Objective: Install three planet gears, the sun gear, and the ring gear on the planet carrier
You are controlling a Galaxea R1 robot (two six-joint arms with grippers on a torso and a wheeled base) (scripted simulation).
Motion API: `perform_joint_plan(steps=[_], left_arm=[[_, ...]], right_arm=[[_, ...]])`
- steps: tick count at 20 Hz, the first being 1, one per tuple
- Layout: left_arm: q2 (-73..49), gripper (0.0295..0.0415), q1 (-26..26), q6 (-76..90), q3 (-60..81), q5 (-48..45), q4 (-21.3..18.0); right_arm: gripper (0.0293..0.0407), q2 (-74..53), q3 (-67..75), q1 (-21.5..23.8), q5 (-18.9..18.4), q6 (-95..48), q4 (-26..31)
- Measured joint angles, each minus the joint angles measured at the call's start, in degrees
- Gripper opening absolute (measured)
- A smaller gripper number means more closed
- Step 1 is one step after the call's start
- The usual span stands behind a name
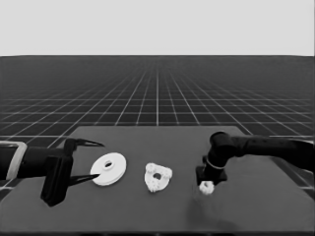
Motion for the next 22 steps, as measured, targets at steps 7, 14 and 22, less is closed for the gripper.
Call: perform_joint_plan(steps=[7,14,22], left_arm=[[0.0,0.0385,0.0,0.0,0.0,0.0,0.0],[0.0,0.0385,0.0,0.0,0.0,0.0,0.0],[0.0,0.0385,0.0,0.0,0.0,0.0,0.0]], right_arm=[[0.031,30.29,-29.26,2.76,-0.67,1.74,2.77],[0.031,39.27,-43.87,2.9,0.32,-4.55,3.23],[0.031,40.56,-48.37,-3.99,2.54,-7.27,-3.29]])
